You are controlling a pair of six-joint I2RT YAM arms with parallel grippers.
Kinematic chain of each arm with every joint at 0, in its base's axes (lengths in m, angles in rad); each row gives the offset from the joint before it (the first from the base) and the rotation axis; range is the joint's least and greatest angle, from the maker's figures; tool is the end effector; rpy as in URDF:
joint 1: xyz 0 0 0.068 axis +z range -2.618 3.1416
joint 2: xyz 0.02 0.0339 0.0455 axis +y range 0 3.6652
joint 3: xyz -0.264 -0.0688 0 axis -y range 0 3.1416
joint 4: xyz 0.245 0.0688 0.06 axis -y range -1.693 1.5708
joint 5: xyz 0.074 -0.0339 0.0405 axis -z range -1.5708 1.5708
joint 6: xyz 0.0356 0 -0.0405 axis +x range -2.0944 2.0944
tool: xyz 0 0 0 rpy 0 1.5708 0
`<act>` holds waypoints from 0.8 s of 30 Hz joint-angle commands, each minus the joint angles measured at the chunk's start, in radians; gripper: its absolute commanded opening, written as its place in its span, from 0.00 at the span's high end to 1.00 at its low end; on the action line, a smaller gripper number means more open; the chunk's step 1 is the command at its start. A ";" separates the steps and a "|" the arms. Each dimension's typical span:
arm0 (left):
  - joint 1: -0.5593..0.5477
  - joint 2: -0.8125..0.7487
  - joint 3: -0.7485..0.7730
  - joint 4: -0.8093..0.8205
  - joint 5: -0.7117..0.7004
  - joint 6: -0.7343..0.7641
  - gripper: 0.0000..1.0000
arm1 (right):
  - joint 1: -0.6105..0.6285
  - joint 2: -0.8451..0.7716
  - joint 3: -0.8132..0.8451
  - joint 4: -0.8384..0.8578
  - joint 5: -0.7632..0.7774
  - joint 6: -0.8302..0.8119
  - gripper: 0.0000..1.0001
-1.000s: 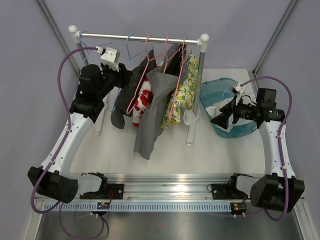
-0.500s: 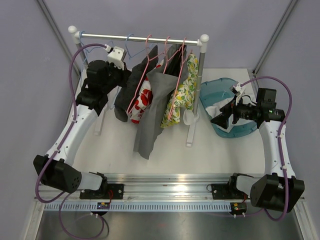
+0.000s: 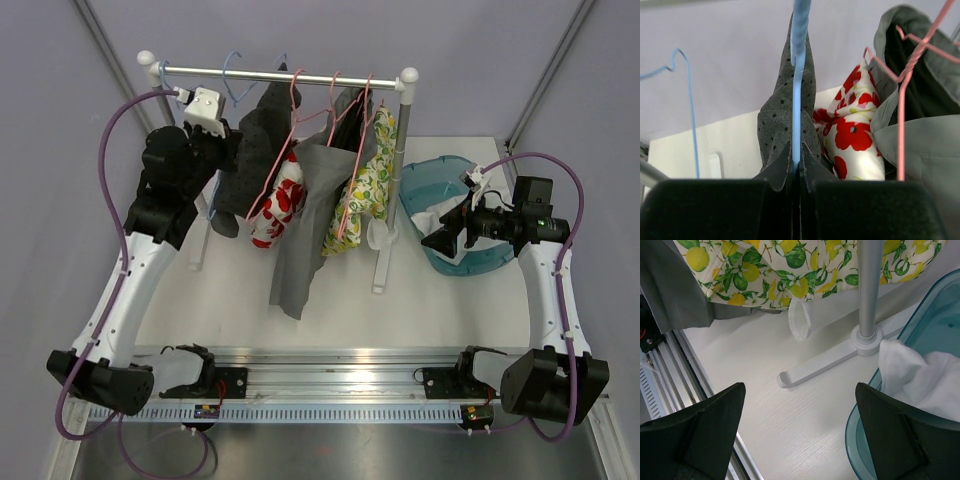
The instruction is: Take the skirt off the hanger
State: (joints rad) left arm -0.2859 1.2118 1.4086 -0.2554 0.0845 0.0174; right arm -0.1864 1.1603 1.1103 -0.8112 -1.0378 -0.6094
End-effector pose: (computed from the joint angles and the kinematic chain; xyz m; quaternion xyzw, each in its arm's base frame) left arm 0.2535 -0.0776 0.4610 0.1385 0.7142 -0.1222 0.6752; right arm 0.2242 -0.0111 0.3334 -0.3394 0.7600 0.3118 0.4583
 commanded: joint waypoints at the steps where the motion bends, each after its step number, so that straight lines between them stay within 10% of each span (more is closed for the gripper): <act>1: 0.002 -0.075 0.073 0.085 -0.046 -0.001 1.00 | -0.004 -0.028 0.016 -0.006 -0.001 -0.018 0.00; 14: 0.002 -0.541 -0.243 -0.090 -0.112 -0.117 1.00 | -0.002 -0.028 0.035 -0.035 0.005 -0.049 0.01; 24: 0.002 -0.808 -0.133 -0.180 0.042 -0.243 1.00 | 0.002 -0.010 0.203 -0.201 -0.093 -0.090 0.00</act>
State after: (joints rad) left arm -0.2855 0.4057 1.1912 -0.5301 0.0063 -0.1555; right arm -0.1860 1.1530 1.2217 -0.9363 -1.0534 -0.6609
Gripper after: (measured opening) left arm 0.026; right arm 0.993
